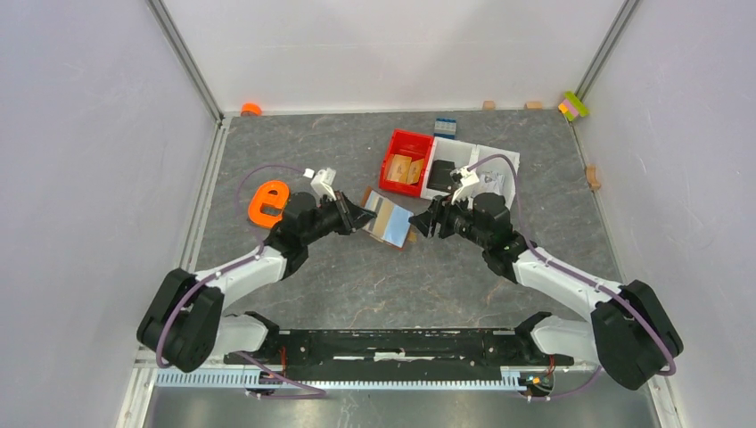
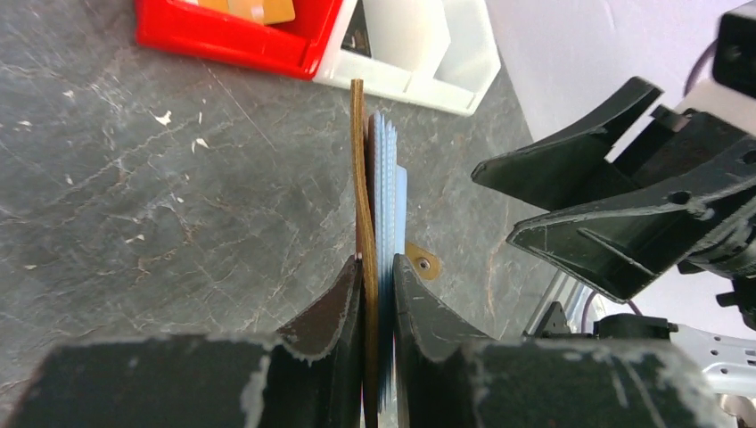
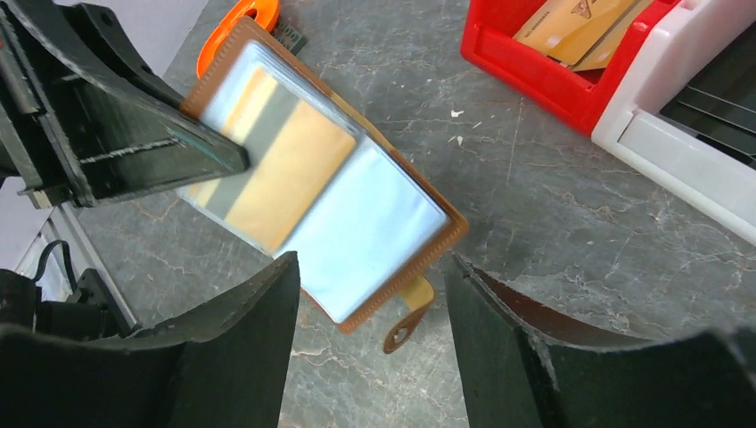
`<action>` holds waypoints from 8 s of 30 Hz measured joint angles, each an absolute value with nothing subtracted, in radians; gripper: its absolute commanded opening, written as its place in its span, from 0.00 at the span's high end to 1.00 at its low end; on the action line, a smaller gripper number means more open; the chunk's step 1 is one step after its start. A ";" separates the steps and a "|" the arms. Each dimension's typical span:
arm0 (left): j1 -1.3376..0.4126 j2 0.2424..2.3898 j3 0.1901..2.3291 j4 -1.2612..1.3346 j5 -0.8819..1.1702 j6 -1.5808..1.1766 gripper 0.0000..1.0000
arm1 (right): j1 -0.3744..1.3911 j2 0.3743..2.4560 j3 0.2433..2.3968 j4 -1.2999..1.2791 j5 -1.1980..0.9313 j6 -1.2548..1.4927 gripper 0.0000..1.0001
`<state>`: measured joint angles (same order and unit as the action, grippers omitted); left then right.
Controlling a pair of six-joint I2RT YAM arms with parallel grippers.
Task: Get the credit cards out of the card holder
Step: Remove the credit card from the card holder.
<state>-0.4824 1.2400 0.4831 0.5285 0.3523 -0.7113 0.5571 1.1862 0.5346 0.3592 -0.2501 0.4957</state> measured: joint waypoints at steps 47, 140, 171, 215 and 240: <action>-0.642 1.597 0.824 0.124 0.307 -0.569 0.64 | 0.576 1.701 0.643 0.452 -0.388 0.591 0.91; -0.663 1.558 0.872 -0.016 0.154 -0.509 0.90 | 0.496 1.481 0.471 0.522 -0.274 0.620 0.50; -0.651 1.763 0.996 -0.078 0.273 -0.512 0.80 | 0.550 1.717 0.622 0.490 -0.416 0.597 0.78; -0.488 1.325 0.527 0.792 0.596 -0.831 0.97 | 0.550 1.274 0.319 0.943 -0.393 0.662 0.59; -0.490 1.196 0.640 0.207 0.210 -0.678 0.44 | 0.494 1.314 0.284 0.991 -0.444 0.740 0.98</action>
